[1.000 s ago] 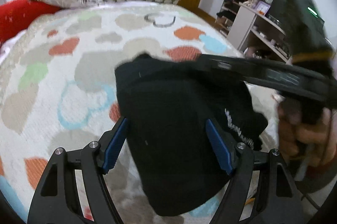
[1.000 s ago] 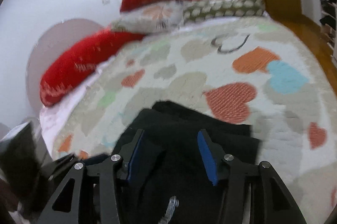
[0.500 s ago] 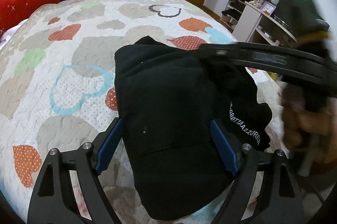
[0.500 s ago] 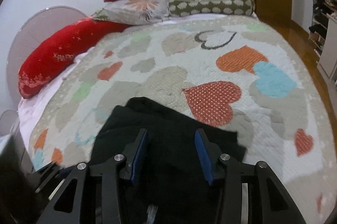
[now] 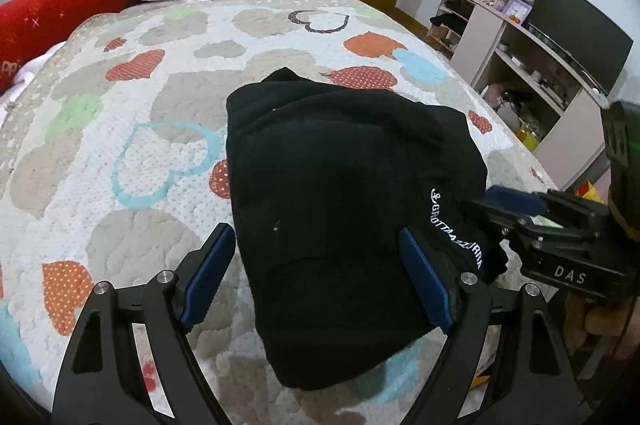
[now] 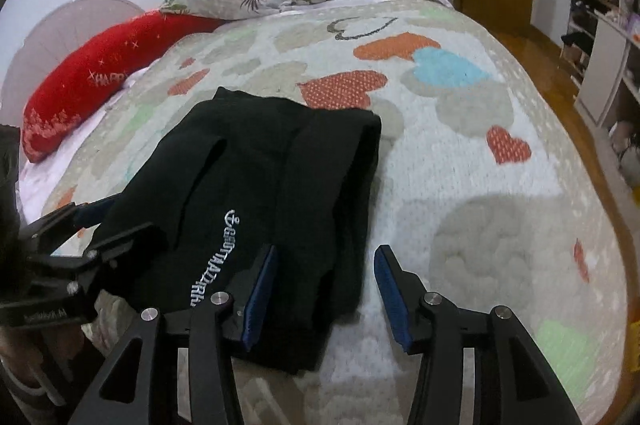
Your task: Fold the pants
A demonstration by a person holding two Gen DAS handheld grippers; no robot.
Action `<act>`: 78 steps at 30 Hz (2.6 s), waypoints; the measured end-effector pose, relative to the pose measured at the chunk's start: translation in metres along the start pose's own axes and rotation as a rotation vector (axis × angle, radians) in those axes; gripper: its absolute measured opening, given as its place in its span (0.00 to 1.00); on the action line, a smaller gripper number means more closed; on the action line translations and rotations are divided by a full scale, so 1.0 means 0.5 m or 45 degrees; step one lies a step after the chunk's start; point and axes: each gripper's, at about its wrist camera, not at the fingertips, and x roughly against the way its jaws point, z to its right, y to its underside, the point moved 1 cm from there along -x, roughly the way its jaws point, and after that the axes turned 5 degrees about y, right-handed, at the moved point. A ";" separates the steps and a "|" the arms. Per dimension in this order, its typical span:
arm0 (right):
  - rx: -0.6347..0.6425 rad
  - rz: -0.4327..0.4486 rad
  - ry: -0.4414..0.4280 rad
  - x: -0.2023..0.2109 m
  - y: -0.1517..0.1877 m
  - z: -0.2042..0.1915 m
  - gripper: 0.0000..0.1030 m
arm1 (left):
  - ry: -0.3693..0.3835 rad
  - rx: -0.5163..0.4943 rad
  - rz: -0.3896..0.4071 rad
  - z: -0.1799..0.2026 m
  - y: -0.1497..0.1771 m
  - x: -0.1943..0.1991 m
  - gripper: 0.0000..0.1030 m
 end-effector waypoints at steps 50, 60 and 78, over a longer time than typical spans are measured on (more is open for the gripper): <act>-0.125 0.021 -0.165 -0.015 -0.048 0.022 0.62 | -0.068 0.020 -0.005 -0.027 -0.050 -0.023 0.82; -0.148 -0.003 -0.361 -0.060 -0.039 0.041 0.73 | 0.183 0.176 -0.044 -0.087 -0.053 -0.017 0.82; -0.185 0.074 -0.627 -0.086 -0.078 0.033 0.38 | 0.350 0.113 -0.090 -0.079 -0.063 -0.063 0.54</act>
